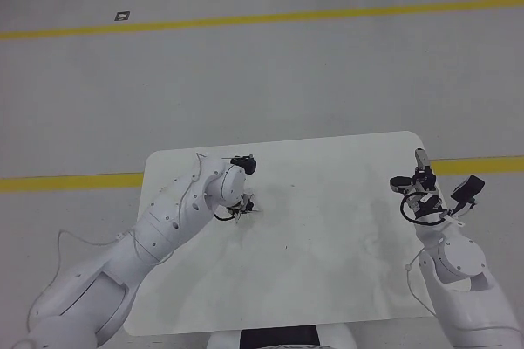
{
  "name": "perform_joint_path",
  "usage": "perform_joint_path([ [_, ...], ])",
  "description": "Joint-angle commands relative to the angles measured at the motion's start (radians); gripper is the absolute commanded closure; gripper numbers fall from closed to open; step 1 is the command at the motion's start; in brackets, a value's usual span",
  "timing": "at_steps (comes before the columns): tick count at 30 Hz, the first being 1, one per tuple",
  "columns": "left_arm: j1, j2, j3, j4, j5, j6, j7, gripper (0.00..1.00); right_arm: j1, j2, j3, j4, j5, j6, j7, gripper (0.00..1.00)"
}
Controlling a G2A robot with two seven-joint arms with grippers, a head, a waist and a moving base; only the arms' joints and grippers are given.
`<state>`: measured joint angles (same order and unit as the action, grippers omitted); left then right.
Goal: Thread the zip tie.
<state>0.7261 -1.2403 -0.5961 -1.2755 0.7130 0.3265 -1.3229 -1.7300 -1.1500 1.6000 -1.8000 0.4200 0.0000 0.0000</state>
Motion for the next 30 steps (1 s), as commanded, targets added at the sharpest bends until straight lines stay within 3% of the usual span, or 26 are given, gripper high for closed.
perform_joint_path([
  [1,0.001,-0.003,-0.002,0.018,-0.015,-0.006,0.027,0.82,0.0,0.0,0.0,0.0,0.0,0.0,0.0,0.0],
  [11,-0.014,-0.034,0.027,0.118,-0.065,-0.021,0.108,0.9,0.0,0.0,0.0,0.0,0.0,0.0,0.0,0.0],
  [19,-0.035,-0.066,0.058,0.198,-0.099,-0.025,0.159,0.87,0.0,0.0,0.0,0.0,0.0,0.0,0.0,0.0],
  [30,-0.065,-0.104,0.09,0.297,-0.143,-0.075,0.202,0.87,0.0,0.0,0.0,0.0,0.0,0.0,0.0,0.0],
])
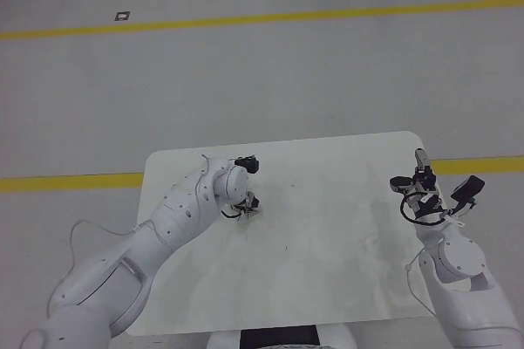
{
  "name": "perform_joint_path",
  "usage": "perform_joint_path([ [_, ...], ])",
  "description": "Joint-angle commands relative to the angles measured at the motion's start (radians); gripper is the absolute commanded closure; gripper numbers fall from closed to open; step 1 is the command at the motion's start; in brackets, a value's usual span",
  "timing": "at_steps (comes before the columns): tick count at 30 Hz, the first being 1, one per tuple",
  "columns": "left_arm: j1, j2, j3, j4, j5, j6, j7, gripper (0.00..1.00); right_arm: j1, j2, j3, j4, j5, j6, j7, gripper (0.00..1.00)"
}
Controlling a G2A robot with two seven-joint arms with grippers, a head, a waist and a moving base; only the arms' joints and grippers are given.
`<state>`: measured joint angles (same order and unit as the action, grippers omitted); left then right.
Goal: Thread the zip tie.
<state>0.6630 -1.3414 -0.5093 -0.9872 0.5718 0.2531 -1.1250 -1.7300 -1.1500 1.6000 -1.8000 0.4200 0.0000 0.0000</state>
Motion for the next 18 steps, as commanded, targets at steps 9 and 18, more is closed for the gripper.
perform_joint_path([
  [9,-0.018,-0.026,0.027,0.062,-0.009,-0.004,0.012,0.87,0.0,0.0,0.0,0.0,0.0,0.0,0.0,0.0],
  [18,-0.027,-0.044,0.039,0.108,-0.023,-0.019,0.029,0.92,0.0,0.0,0.0,0.0,0.0,0.0,0.0,0.0],
])
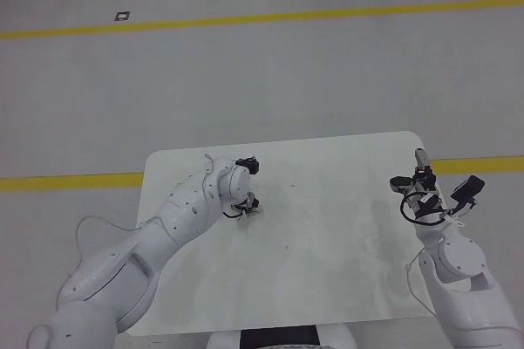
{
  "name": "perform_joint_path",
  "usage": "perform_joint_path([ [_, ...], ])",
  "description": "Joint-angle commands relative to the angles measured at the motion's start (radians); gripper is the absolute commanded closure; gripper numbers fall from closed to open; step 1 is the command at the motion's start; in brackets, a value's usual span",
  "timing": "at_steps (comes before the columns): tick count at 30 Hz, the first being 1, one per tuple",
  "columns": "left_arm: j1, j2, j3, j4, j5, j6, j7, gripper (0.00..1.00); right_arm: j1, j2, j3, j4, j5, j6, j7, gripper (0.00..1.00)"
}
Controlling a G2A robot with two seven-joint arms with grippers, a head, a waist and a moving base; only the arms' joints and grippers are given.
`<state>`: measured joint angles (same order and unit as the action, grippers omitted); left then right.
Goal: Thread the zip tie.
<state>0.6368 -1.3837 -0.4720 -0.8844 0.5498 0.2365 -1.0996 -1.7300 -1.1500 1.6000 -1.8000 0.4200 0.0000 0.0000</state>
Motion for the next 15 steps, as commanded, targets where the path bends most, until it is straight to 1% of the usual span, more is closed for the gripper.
perform_joint_path([
  [1,-0.002,-0.004,0.002,0.01,-0.002,-0.004,0.005,0.95,0.0,0.0,0.0,0.0,0.0,0.0,0.0,0.0],
  [3,-0.005,-0.008,0.005,0.021,-0.005,-0.007,0.009,1.0,0.0,0.0,0.0,0.0,0.0,0.0,0.0,0.0],
  [8,-0.016,-0.014,0.008,0.034,-0.005,-0.007,0.006,1.0,0.0,0.0,0.0,0.0,0.0,0.0,0.0,0.0],
  [12,-0.025,-0.011,0.003,0.02,0.002,0.002,-0.016,1.0,0.0,0.0,0.0,0.0,0.0,0.0,0.0,0.0],
  [15,-0.029,-0.002,-0.004,-0.006,0.012,0.013,-0.041,1.0,0.0,0.0,0.0,0.0,0.0,0.0,0.0,0.0],
])
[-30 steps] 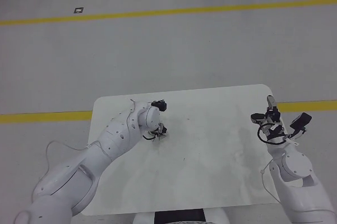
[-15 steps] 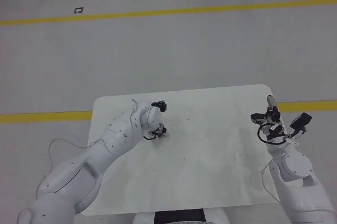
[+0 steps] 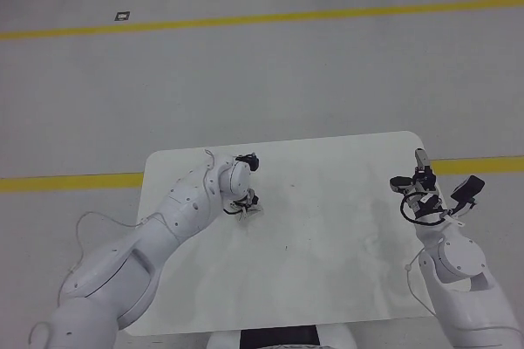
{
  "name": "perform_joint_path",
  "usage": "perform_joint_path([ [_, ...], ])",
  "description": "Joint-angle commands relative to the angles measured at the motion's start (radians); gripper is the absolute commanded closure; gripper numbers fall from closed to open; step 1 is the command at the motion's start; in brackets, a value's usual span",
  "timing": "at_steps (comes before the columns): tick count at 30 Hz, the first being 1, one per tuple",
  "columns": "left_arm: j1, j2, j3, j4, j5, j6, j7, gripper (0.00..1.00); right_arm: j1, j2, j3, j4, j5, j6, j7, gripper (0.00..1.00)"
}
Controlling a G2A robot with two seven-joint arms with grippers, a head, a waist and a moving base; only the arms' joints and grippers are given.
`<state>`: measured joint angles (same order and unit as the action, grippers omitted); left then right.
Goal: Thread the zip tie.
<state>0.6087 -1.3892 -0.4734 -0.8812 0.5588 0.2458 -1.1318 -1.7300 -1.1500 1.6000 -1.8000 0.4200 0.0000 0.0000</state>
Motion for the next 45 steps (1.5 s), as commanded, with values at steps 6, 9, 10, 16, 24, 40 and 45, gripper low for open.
perform_joint_path([
  [6,0.004,0.033,-0.029,-0.098,0.034,0.022,-0.067,1.0,0.0,0.0,0.0,0.0,0.0,0.0,0.0,0.0],
  [9,0.013,0.054,-0.054,-0.158,0.042,0.022,-0.098,1.0,0.0,0.0,0.0,0.0,0.0,0.0,0.0,0.0],
  [10,0.015,0.061,-0.063,-0.176,0.047,0.023,-0.11,1.0,0.0,0.0,0.0,0.0,0.0,0.0,0.0,0.0],
  [16,0.05,0.117,-0.133,-0.326,0.087,0.017,-0.193,1.0,0.0,0.0,0.0,0.0,0.0,0.0,0.0,0.0],
  [24,0.095,0.163,-0.215,-0.432,0.056,-0.064,-0.255,1.0,0.0,0.0,0.0,0.0,0.0,0.0,0.0,0.0],
  [40,0.133,0.237,-0.393,-0.339,-0.317,-0.415,-0.258,1.0,0.0,0.0,0.0,0.0,0.0,0.0,0.0,0.0],
  [45,0.129,0.301,-0.316,-0.304,-0.464,-0.586,-0.258,1.0,0.0,0.0,0.0,0.0,0.0,0.0,0.0,0.0],
])
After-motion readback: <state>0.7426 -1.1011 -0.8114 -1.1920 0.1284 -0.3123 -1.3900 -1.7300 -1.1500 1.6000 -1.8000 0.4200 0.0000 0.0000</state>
